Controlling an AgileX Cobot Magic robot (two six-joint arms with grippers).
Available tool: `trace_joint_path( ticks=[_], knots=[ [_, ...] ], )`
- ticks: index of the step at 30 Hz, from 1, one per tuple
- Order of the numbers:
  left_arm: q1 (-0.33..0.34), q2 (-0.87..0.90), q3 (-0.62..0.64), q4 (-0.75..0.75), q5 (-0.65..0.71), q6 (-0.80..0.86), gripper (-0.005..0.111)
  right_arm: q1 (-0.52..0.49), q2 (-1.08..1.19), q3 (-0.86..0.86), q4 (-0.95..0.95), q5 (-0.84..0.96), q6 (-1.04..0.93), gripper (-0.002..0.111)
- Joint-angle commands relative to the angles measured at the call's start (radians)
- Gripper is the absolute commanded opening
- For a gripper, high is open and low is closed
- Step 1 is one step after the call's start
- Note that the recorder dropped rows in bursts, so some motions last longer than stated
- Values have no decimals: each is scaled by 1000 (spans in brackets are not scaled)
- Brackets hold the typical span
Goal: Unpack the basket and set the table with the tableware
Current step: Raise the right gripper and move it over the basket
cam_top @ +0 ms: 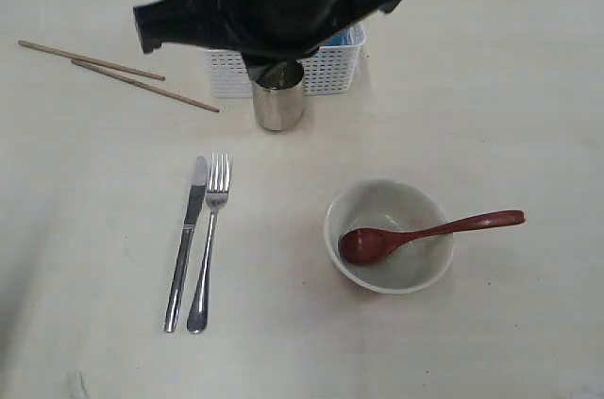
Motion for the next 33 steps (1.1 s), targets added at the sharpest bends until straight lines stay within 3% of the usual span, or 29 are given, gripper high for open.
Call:
trace_joint_path(
  ticks=[1,7,10,18,25,28,33],
  knots=[
    [3,-7,2,-2,-8,0,0,-2,-112,-6,-15,20,-65,-1],
    [3,-7,2,-2,-8,0,0,-6,-214,13,-102,23,-35,-1],
    [3,-7,2,-2,-8,0,0,-69,-197,23,-119,23,43,-1],
    [3,-7,2,-2,-8,0,0,-390,13,-55,488,26,-336,0],
    [3,-7,2,-2,-8,0,0,-436,234,-163,485,26,-376,0],
    [3,-7,2,-2,-8,0,0,-436,330,-222,485,26,-376,11],
    [3,-7,2,-2,-8,0,0,-436,460,-304,466,26,-376,46]
  ],
)
